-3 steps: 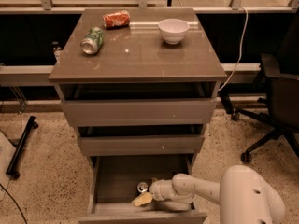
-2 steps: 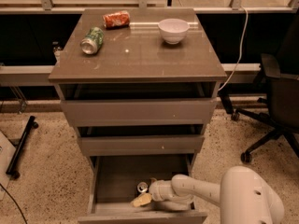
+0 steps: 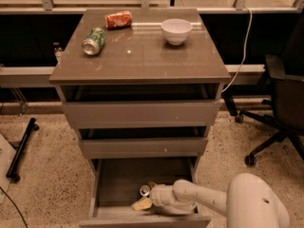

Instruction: Pick pepsi can from bottom drawer and place on counter

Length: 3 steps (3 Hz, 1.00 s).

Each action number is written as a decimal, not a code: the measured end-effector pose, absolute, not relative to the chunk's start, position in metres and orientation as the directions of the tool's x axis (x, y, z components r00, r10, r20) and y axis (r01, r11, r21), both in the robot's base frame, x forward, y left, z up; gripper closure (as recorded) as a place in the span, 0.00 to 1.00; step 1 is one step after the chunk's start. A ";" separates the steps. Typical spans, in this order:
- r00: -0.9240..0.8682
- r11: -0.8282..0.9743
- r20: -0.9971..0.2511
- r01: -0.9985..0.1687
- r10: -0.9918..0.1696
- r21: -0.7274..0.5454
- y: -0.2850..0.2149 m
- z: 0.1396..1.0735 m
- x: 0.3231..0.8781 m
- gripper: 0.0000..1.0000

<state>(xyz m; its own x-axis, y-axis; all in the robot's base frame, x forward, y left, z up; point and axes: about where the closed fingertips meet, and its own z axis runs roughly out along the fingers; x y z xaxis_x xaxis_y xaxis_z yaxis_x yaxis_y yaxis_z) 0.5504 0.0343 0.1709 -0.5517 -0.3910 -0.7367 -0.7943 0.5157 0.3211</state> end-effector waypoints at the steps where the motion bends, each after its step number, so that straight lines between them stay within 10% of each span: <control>1: -0.534 0.513 -0.752 -0.802 -0.387 0.306 0.033 0.174 0.549 0.37; 3: -0.478 0.457 -0.812 -0.836 -0.335 0.304 0.035 0.206 0.541 0.84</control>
Offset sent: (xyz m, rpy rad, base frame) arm -0.0046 -0.0067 0.0198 0.0578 -0.0676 0.0014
